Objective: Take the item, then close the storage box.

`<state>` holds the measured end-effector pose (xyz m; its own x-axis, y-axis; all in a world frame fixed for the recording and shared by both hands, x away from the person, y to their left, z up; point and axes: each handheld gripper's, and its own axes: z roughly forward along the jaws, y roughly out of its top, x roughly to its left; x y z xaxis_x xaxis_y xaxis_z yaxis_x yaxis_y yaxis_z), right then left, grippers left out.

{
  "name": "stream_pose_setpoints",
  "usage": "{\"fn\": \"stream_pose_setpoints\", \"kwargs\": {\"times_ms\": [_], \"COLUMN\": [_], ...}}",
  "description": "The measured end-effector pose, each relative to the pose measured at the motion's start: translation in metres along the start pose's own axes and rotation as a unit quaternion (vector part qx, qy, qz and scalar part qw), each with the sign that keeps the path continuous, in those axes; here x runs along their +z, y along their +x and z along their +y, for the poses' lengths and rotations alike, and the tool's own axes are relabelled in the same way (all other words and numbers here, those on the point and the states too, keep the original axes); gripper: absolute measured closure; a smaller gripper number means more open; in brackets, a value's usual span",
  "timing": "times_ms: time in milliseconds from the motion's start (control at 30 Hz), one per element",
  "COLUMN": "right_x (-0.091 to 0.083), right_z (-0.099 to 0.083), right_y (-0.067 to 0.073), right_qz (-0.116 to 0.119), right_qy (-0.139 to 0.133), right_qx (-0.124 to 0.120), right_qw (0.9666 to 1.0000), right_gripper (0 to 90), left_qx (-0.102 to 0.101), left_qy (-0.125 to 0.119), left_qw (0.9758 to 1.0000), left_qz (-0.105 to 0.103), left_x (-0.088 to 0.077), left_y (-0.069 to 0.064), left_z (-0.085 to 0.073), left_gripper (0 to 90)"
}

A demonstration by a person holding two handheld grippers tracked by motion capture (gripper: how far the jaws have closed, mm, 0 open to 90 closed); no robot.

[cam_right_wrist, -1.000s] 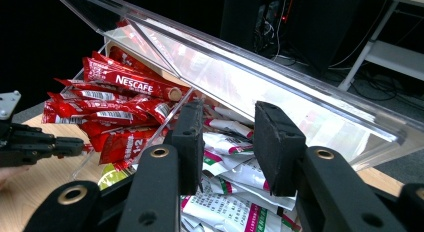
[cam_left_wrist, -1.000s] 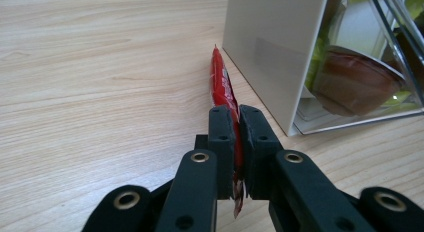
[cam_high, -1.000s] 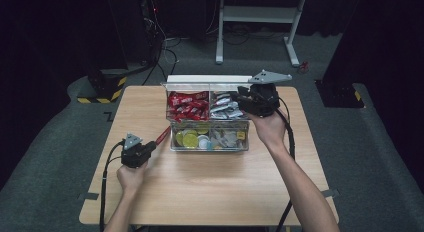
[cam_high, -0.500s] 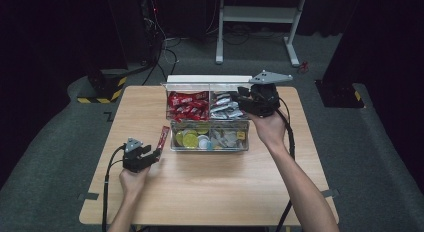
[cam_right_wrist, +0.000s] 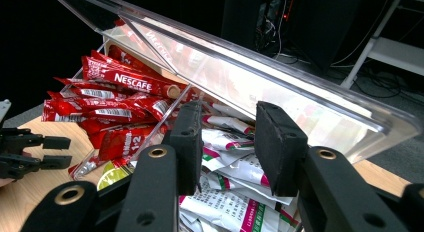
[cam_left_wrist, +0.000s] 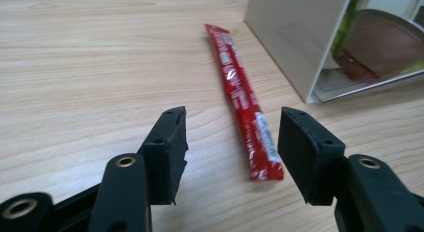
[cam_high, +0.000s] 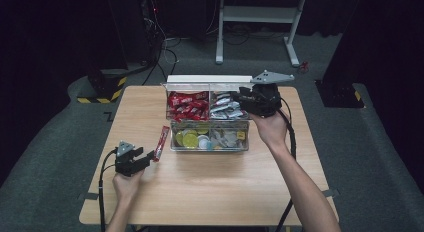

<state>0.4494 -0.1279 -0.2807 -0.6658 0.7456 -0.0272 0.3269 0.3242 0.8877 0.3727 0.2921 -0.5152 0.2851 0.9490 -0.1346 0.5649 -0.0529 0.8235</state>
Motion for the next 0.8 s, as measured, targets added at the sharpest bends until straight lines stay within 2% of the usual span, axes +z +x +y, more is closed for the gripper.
{"fn": "stream_pose_setpoints", "kwargs": {"times_ms": [100, 167, 233, 300, 367, 500, 567, 667, 767, 800], "right_x": [-0.001, 0.0, 0.0, 0.0, 0.0, 0.0, 0.0, 0.0, -0.002, -0.003], "right_z": [0.0, 0.0, 0.0, -0.002, -0.003, -0.003, -0.004, -0.006, -0.008, -0.008], "right_y": [-0.001, -0.002, -0.002, -0.003, -0.005, -0.005, -0.006, -0.007, -0.008, -0.008], "right_qz": [-0.001, 0.0, 0.002, 0.002, 0.003, 0.003, 0.002, 0.001, -0.003, -0.004], "right_qy": [0.0, 0.002, 0.003, 0.0, 0.0, 0.0, -0.002, -0.001, 0.0, -0.001], "right_qx": [0.0, 0.001, 0.004, 0.003, 0.005, 0.005, 0.006, 0.008, 0.01, 0.013], "right_qw": [1.0, 1.0, 1.0, 1.0, 1.0, 1.0, 1.0, 1.0, 0.9999, 0.9999], "right_gripper": [63.9, 64.1, 64.1, 64.0, 64.1, 63.7, 63.5, 63.0, 62.3, 62.0], "left_qx": [-0.004, -0.004, -0.006, -0.006, -0.009, 0.0, -0.001, -0.01, 0.003, 0.002], "left_qy": [-0.001, -0.007, -0.005, 0.008, 0.015, 0.035, 0.032, 0.049, 0.051, 0.052], "left_qw": [0.9999, 0.9989, 0.9986, 0.9978, 0.9974, 0.9962, 0.9963, 0.9958, 0.9955, 0.9954], "left_qz": [0.016, 0.046, 0.052, 0.065, 0.07, 0.08, 0.08, 0.076, 0.079, 0.081], "left_x": [-0.004, -0.007, -0.008, -0.006, -0.005, -0.001, -0.001, 0.001, 0.002, 0.002], "left_y": [0.005, 0.007, 0.008, 0.012, 0.013, 0.013, 0.013, 0.014, 0.013, 0.012], "left_z": [-0.003, -0.005, -0.006, -0.009, -0.01, -0.013, -0.013, -0.012, -0.012, -0.012], "left_gripper": [45.0, 45.9, 46.0, 45.8, 45.4, 44.5, 44.1, 42.6, 39.9, 39.5]}}
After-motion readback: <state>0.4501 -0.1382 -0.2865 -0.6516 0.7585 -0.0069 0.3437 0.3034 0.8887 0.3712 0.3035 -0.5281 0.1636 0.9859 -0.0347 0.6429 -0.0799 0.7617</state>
